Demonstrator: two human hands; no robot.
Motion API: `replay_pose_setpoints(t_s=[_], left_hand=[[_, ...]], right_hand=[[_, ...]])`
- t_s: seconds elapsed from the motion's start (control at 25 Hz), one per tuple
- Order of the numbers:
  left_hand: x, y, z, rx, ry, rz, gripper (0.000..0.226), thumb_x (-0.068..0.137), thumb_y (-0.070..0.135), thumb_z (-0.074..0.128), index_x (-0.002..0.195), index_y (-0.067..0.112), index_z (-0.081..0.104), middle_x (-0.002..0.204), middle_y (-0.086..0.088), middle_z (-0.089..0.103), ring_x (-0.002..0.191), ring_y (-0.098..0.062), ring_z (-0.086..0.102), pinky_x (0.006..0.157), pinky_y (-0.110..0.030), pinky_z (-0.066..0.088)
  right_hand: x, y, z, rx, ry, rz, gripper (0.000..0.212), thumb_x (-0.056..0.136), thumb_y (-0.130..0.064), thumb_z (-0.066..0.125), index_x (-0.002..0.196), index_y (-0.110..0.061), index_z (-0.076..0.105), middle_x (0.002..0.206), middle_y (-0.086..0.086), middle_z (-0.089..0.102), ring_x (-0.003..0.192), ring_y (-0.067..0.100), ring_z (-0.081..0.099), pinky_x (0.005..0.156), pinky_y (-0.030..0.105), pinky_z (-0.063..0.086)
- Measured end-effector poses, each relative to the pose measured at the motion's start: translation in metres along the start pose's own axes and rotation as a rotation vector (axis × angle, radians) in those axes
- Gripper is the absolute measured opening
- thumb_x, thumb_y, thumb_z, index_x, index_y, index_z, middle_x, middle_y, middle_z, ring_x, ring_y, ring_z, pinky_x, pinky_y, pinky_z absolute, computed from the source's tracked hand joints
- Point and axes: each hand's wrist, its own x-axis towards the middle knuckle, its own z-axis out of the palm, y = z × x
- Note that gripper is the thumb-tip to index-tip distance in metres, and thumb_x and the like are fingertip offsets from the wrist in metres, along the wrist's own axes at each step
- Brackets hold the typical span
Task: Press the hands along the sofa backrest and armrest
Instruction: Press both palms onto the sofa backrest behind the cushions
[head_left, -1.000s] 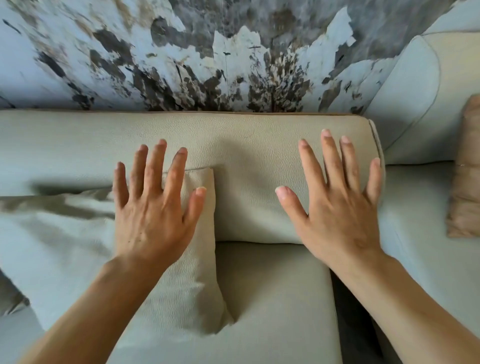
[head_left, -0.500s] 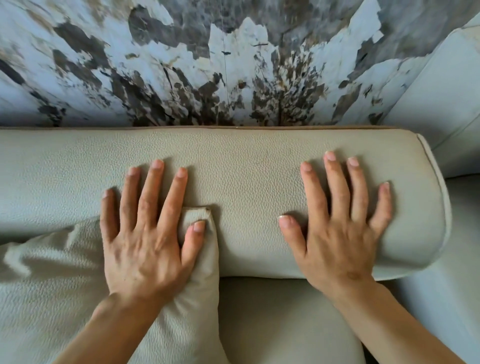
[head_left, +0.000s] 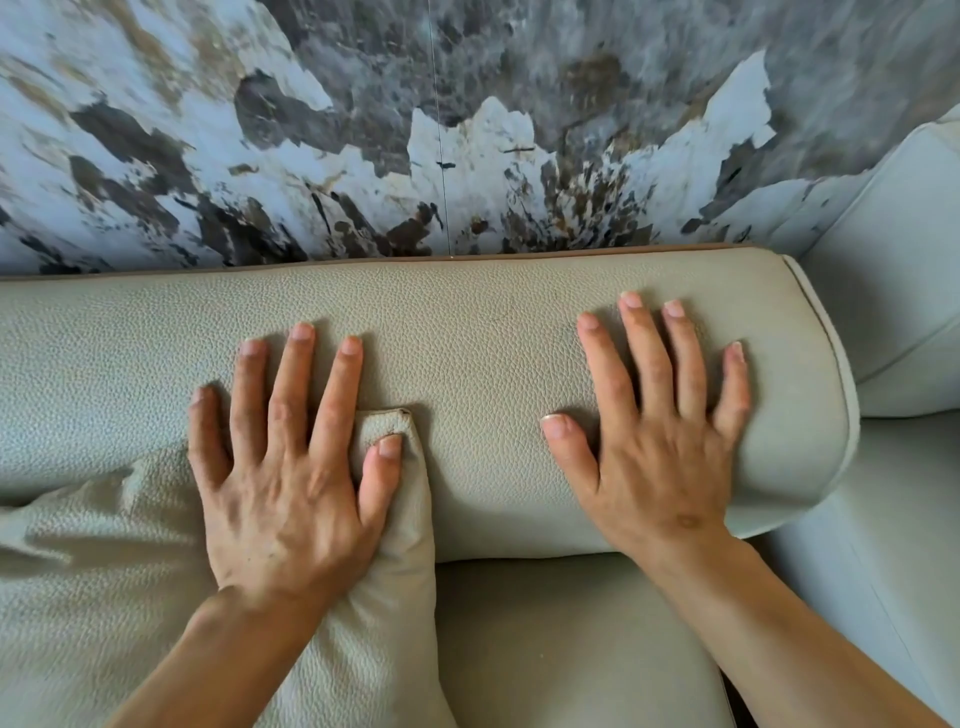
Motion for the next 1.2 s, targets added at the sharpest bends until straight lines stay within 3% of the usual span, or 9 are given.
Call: replay_pose_setpoints(t_s=[0.4,1.2], left_hand=[[0.043,0.004,0.031,0.012,0.002,-0.044,0.068,0.098,0.058,0.016,0.156,0.025,0.024,0.162,-0.009,0.027,0.149,-0.034,0.019,0.119,-0.058,0.014],[0.090,0.005,0.069,0.014,0.031,-0.072,0.068,0.097,0.058,0.021,0.156,0.024,0.023,0.160,-0.011,0.028,0.148,-0.036,0.020,0.118,-0.058,0.009]], right_hand=[[0.052,0.007,0.038,0.031,-0.005,-0.048,0.068,0.096,-0.063,0.019,0.153,-0.027,0.021,0.160,0.007,0.027,0.146,0.030,0.025,0.116,0.059,0.011],[0.111,0.012,0.097,0.089,0.126,-0.092,0.068,0.095,-0.061,0.018,0.151,-0.026,0.028,0.157,0.006,0.032,0.146,0.028,0.026,0.116,0.060,0.016]])
